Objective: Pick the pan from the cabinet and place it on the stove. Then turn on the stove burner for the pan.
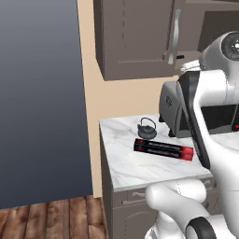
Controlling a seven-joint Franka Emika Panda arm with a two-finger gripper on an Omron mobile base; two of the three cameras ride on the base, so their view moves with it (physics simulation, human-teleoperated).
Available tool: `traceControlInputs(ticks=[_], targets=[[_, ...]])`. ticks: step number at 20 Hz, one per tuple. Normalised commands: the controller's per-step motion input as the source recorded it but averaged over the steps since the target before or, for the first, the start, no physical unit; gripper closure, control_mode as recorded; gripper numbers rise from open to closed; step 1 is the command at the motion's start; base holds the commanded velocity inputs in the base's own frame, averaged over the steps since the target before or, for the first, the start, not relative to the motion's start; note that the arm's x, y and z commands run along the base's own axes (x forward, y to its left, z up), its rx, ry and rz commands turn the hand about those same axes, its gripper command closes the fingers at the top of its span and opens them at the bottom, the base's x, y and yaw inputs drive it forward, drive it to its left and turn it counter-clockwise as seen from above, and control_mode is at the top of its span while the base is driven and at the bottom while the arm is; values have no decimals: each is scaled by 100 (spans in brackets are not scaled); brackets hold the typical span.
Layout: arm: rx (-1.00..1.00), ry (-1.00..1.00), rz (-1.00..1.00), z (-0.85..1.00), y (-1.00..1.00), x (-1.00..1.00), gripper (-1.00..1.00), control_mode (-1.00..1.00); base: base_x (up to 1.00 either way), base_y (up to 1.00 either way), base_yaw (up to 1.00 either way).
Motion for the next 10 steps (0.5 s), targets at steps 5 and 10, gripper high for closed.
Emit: traceControlInputs(ticks=[5, 10], targets=[[16, -25, 18, 4, 36, 15, -100, -100, 0, 0, 0], [11, -30, 14, 19, 19, 17, -100, -100, 0, 0, 0]])
